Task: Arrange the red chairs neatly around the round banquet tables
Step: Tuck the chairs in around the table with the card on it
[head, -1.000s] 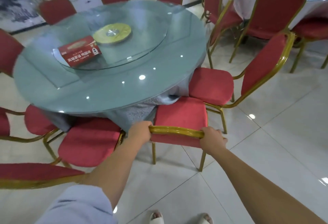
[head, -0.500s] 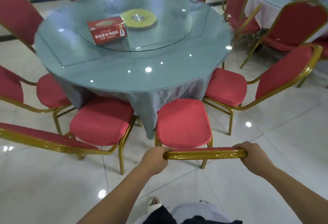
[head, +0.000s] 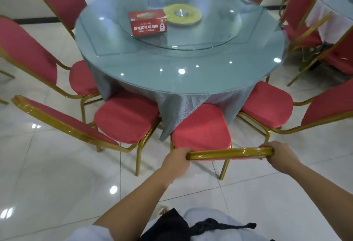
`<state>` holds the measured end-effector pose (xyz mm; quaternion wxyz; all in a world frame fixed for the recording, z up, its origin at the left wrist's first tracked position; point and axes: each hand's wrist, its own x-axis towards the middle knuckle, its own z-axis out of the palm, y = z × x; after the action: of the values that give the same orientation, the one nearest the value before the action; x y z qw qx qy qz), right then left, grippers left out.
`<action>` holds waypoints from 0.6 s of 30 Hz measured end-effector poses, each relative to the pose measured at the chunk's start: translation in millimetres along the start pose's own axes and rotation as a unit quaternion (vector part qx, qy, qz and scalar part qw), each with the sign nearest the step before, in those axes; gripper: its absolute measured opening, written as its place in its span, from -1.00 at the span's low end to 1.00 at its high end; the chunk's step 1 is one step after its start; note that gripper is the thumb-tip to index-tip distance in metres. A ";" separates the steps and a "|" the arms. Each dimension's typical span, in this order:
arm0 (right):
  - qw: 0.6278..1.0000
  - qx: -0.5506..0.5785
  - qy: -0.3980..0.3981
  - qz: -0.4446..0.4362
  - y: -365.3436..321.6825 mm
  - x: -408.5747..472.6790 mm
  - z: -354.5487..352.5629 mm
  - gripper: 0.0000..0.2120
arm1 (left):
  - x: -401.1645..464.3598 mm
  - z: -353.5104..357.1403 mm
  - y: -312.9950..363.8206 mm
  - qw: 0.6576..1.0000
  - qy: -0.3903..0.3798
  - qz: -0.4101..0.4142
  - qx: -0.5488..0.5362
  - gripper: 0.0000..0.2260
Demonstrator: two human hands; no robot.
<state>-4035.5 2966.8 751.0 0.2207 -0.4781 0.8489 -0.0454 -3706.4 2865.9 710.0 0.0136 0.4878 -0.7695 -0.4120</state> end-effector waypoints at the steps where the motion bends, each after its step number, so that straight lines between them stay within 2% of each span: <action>1: 1.000 -0.003 -0.002 -0.005 -1.2 8.1 -3.7 -0.63 | 4.6 -0.1 4.4 1.000 0.002 -0.011 0.003 -0.76; 4: 1.000 0.000 -0.001 -0.024 -1.1 30.2 -14.8 -0.65 | 16.1 -1.8 24.8 1.000 0.003 -0.008 0.011 -0.85; 6: 0.999 -0.003 -0.008 -0.038 4.6 42.3 -18.7 -0.66 | 20.4 1.1 45.6 1.000 0.006 0.017 -0.020 -0.99; 8: 0.999 0.002 -0.008 -0.048 12.2 54.6 -22.0 -0.67 | 26.6 9.9 62.4 0.999 0.039 0.028 -0.004 -0.97; 11: 0.998 -0.017 -0.005 -0.059 20.7 70.7 -29.9 -0.69 | 34.4 19.7 77.9 0.993 0.112 -0.006 0.037 -0.85; 15: 0.996 -0.049 -0.013 -0.074 29.0 76.9 -35.3 -0.73 | 37.0 23.0 92.4 0.992 0.107 -0.045 0.054 -0.78; 18: 0.995 -0.060 -0.021 -0.078 33.0 73.0 -35.8 -0.76 | 32.0 22.3 95.5 0.993 0.089 -0.060 0.056 -0.85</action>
<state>-4109.1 2919.1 749.4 0.2052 -0.5562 0.8053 -0.0009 -3803.3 2873.0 745.0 0.0298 0.5677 -0.7566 -0.3230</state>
